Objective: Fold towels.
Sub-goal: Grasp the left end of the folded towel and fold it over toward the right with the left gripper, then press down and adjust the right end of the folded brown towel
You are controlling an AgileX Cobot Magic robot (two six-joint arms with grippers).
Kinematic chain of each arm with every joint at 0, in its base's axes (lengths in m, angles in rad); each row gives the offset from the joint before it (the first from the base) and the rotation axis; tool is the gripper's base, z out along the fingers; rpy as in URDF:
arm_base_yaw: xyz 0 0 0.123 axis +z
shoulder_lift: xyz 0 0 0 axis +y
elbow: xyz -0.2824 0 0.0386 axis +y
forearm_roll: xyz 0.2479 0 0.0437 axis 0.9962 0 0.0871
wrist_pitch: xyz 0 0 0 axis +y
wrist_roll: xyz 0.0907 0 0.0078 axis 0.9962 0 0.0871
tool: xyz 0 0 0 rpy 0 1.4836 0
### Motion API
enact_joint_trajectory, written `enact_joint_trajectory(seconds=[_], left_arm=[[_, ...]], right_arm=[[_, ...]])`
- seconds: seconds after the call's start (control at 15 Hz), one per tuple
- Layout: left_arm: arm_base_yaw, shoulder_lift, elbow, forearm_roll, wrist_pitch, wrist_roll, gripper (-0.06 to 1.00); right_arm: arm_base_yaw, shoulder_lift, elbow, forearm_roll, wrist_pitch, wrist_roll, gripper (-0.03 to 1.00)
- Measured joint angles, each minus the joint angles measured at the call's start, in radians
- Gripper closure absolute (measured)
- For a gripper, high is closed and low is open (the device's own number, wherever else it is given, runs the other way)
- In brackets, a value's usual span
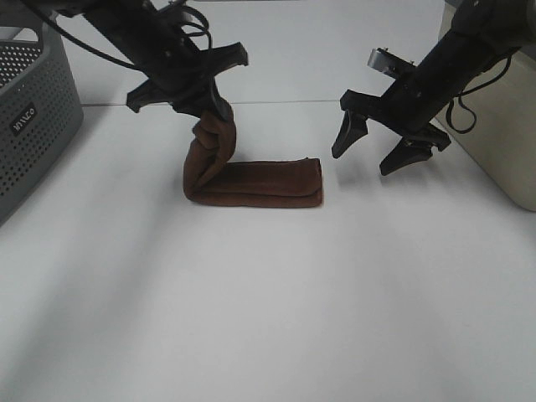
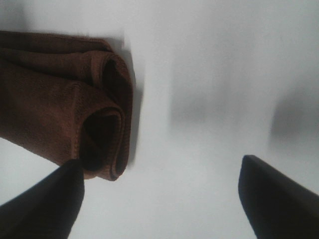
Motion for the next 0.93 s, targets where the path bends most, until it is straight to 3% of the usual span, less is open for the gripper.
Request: enact_joint_trajectory(seconds=[0.27, 0.6, 0.73, 0.93], left_arm=[[-0.065, 0.14, -0.156, -0.05, -0.008, -0.043, 0.84], [-0.119, 0.197, -0.204, -0.161, -0.085, -0.091, 0.41], [-0.126, 0.197, -0.205, -0.231, -0.095, -0.072, 0.37], [-0.109, 0.162, -0.205, -0.23, -0.097, -0.014, 0.36]], right_arm=[[0.0, 0.0, 0.0, 0.0, 0.006, 0.0, 0.17], [-0.004, 0.0, 0.0, -0.002, 0.01, 0.0, 0.17], [-0.004, -0.001, 0.0, -0.001, 0.012, 0.0, 0.17], [-0.004, -0.024, 0.0, 0.044, 0.012, -0.001, 0.17]])
